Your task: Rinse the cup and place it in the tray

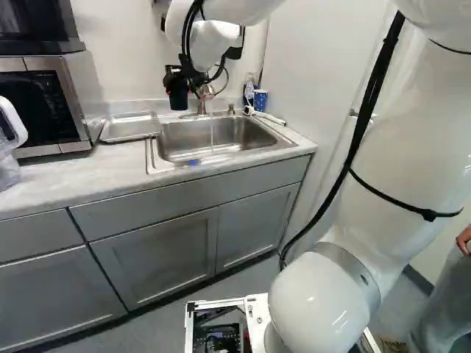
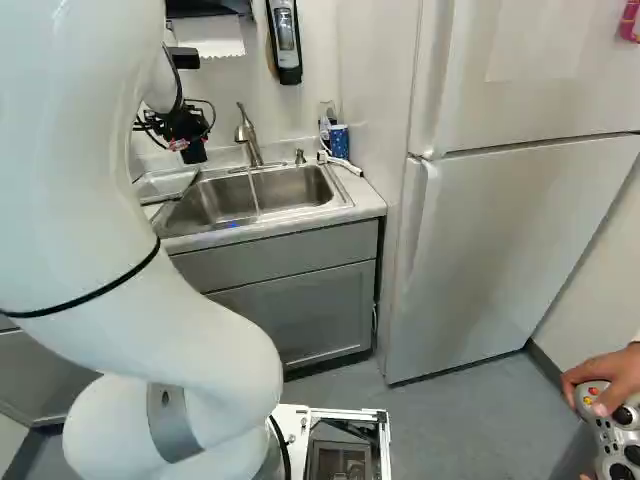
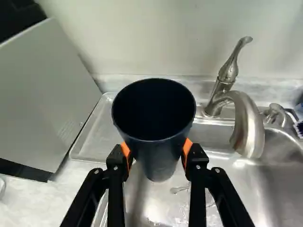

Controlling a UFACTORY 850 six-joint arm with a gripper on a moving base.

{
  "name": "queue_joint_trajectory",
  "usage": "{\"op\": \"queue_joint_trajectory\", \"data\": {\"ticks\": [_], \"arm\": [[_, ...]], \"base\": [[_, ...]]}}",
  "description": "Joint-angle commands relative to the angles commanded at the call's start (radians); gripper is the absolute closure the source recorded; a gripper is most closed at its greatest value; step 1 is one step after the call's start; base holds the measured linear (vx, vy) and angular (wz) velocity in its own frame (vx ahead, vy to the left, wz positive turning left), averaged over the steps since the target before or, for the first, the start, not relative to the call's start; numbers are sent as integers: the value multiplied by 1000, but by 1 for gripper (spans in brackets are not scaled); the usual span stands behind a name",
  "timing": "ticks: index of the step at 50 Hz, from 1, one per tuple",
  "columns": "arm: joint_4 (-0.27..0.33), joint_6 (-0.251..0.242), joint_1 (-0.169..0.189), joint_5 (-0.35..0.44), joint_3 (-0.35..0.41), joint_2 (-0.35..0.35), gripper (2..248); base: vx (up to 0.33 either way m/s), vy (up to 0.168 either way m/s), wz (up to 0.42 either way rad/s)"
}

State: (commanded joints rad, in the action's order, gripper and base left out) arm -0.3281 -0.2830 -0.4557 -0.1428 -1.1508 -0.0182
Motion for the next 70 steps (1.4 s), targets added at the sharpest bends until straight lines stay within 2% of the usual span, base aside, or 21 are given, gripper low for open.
{"op": "queue_joint_trajectory", "data": {"ticks": [21,35,70], "arm": [[0,0,-6,0,-6,-6,129],[0,0,-39,29,-38,-37,129],[-9,0,-123,170,-123,-147,129]], "base": [[0,0,0],[0,0,0],[0,0,0]]}}
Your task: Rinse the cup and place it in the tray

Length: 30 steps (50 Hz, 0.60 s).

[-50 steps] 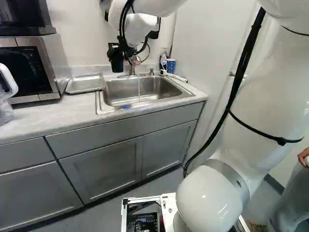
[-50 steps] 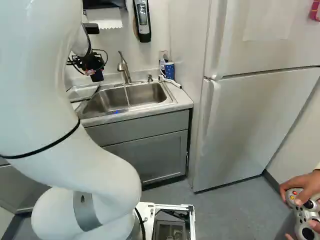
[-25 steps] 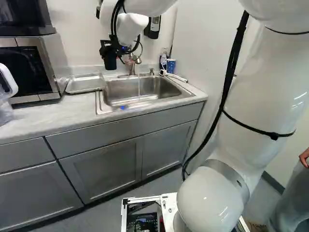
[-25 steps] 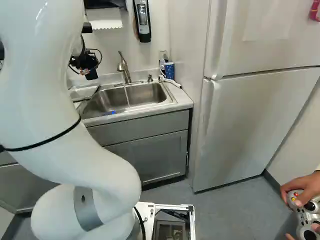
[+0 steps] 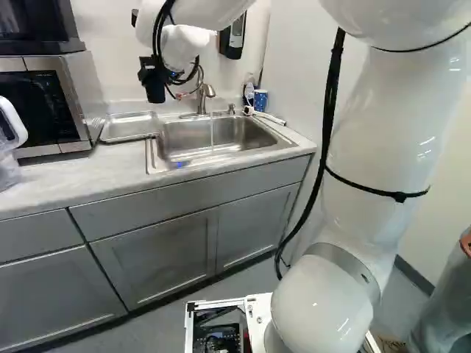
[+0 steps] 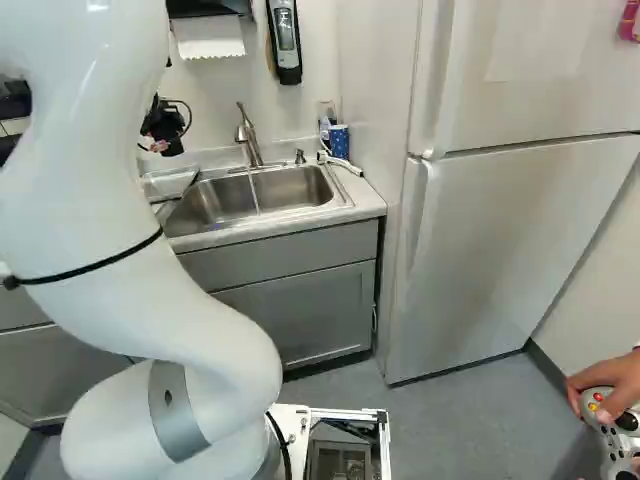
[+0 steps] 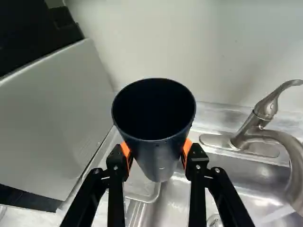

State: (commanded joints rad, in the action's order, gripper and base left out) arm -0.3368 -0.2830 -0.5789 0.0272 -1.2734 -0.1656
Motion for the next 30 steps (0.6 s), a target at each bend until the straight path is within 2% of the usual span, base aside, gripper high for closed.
{"op": "queue_joint_trajectory", "data": {"ticks": [30], "arm": [[-25,0,-65,73,-70,-120,129]], "base": [[0,0,0]]}}
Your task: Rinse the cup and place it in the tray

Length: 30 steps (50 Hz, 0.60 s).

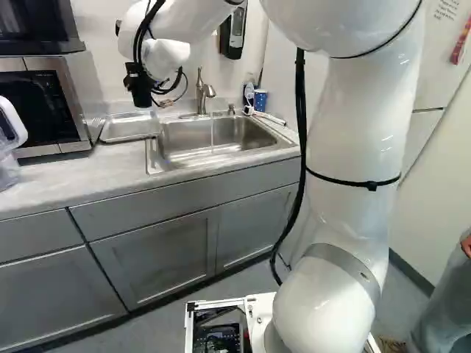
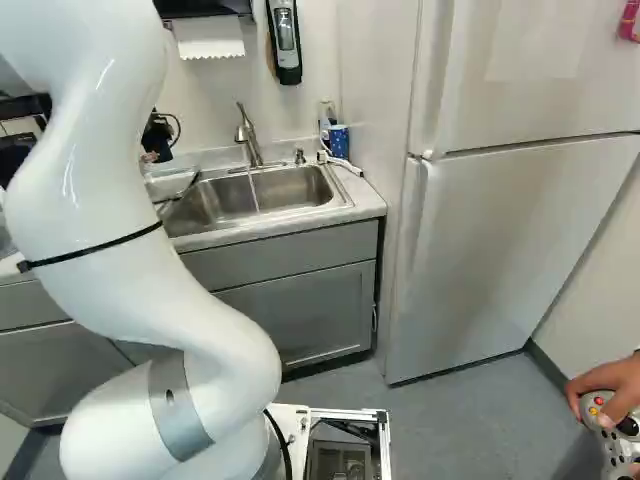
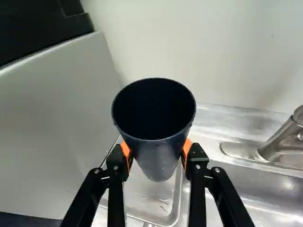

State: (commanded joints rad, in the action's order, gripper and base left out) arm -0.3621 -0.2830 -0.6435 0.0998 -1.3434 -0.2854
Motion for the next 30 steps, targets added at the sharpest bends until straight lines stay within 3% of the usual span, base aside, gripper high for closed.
{"op": "queue_joint_trajectory", "data": {"ticks": [21,30], "arm": [[-16,0,-40,43,-64,-93,129],[-16,0,-42,43,-70,-114,129]], "base": [[0,0,0],[0,0,0]]}}
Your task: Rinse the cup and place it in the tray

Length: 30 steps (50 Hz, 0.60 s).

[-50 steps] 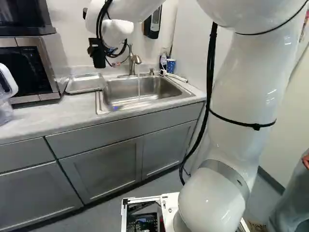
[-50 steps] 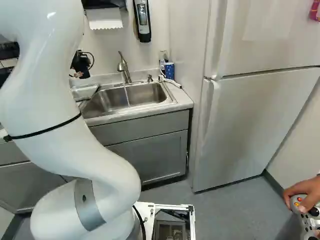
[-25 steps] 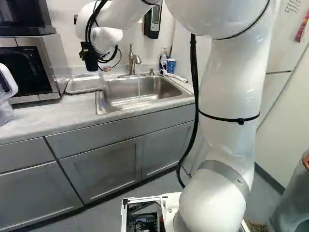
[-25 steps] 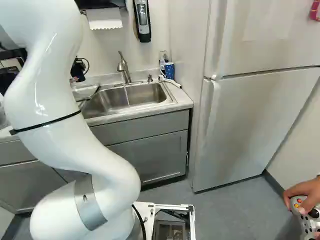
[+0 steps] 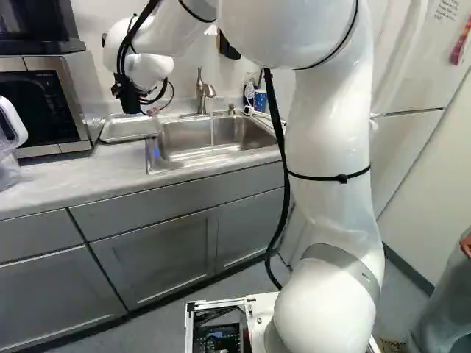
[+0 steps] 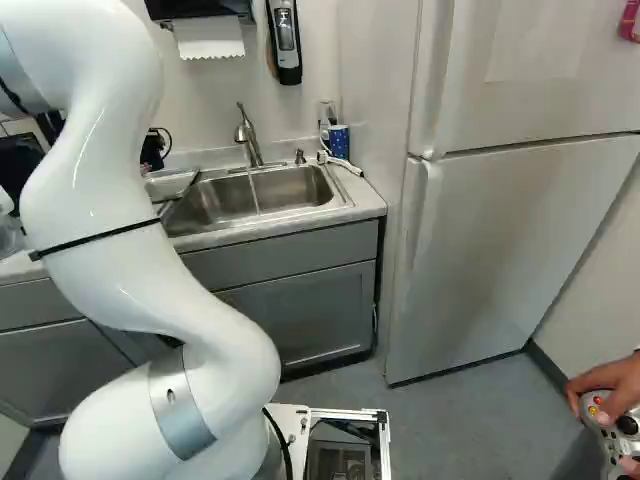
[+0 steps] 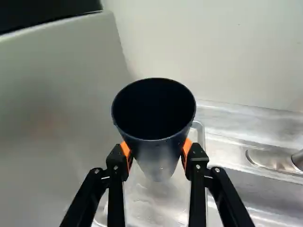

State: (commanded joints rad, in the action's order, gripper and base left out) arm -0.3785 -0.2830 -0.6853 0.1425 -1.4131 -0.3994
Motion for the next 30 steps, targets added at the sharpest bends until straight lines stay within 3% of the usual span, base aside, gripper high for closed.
{"op": "queue_joint_trajectory", "data": {"ticks": [30], "arm": [[0,0,0,0,17,-40,129]], "base": [[0,0,0]]}}
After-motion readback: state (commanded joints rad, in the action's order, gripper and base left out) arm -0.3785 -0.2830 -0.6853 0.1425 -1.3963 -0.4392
